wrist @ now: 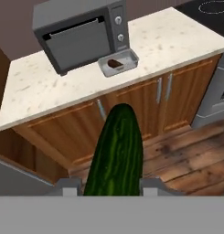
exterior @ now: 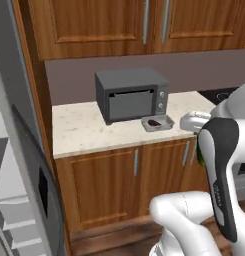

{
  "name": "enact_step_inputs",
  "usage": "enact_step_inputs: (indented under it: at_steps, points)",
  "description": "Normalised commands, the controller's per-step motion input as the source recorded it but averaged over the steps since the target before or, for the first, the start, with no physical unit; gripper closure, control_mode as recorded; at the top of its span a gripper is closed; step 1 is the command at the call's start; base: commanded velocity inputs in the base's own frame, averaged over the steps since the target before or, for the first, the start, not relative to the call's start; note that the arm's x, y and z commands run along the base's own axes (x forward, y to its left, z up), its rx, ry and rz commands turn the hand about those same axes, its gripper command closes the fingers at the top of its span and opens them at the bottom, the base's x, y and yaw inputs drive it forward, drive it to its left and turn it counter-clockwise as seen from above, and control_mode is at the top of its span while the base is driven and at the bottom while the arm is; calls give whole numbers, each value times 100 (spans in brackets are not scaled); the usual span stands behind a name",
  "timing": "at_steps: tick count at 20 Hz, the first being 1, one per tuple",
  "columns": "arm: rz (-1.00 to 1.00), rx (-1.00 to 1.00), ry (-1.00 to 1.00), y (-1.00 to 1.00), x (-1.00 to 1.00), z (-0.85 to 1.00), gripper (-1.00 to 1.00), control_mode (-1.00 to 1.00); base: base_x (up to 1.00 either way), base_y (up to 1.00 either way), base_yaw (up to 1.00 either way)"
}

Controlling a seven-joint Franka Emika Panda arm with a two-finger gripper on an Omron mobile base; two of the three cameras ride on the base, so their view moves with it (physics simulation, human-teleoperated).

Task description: Take the sweet potato and cucumber out of the freezer and place them in the tupperware container on the counter. Then put the tupperware containing the vegetables back in the freezer.

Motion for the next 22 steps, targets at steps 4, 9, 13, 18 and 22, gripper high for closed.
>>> enact_step_inputs:
  at_steps: [4, 9, 13, 18, 22]
  points:
    - [0, 0, 0, 0, 0, 0, 100, 100, 79, -3, -25]
    - [0, 0, 0, 0, 0, 0, 100, 100, 71, -19, -23]
    - [0, 0, 0, 0, 0, 0, 100, 100, 62, -56, -5]
    - [0, 0, 0, 0, 0, 0, 100, 100, 57, -49, 0]
    - [-3, 1, 4, 6, 9, -6, 100, -100, 25, -3, 0]
